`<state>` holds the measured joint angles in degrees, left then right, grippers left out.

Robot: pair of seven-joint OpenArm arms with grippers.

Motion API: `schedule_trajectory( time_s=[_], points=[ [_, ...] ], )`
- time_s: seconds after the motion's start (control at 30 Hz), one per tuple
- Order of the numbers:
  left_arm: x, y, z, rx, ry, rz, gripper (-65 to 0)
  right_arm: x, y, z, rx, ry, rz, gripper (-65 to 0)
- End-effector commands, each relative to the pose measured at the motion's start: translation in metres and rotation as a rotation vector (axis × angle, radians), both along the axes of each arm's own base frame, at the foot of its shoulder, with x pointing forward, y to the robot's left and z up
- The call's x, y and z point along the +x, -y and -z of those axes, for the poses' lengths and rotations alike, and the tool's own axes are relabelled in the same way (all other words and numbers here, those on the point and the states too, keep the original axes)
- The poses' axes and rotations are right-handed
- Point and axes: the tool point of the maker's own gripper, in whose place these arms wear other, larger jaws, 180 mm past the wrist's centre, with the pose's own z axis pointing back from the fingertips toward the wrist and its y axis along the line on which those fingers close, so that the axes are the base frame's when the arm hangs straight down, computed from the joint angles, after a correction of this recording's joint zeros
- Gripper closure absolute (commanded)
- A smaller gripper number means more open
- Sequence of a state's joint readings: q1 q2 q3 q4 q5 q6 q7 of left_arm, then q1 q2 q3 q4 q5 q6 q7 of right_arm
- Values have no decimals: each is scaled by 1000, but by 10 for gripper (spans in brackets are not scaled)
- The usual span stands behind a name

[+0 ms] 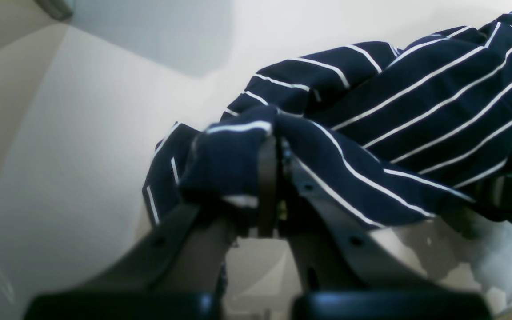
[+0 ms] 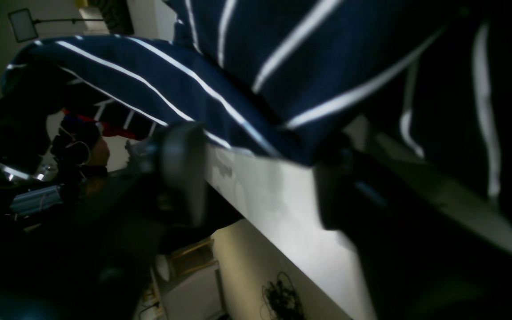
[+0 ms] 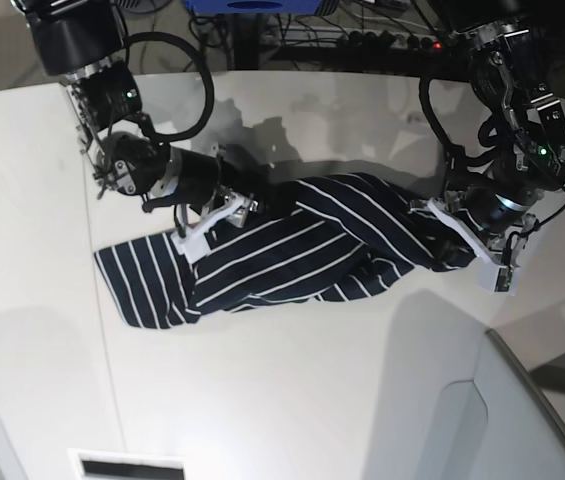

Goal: Layout the t-shirt on the table in an organized manner, then fold the t-shirt properly
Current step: 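Lower the held shirt onto the table with both grippers, then swing the right gripper with its shirt edge toward the left gripper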

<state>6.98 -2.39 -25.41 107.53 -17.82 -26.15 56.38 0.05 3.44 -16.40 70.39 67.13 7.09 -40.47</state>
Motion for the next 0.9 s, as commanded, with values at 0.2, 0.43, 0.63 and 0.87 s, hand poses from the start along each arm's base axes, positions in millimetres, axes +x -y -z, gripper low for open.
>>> schedule_trajectory(
  time_s=[0.2, 0.43, 0.63, 0.87],
  points=[
    [7, 0, -14, 8, 54, 9, 0, 18, -3, -23, 35, 53, -22, -11],
    [9, -3, -22, 19, 76, 5, 0, 27, -9, -54, 39, 88, -83, -2],
    [20, -6, -31, 22, 104, -7, 0, 70, -8, -82, 12, 86, -41, -2],
    [31, -7, -33, 10, 115, -14, 0, 116, -5, -83, -26, 46, -12, -2]
  ],
)
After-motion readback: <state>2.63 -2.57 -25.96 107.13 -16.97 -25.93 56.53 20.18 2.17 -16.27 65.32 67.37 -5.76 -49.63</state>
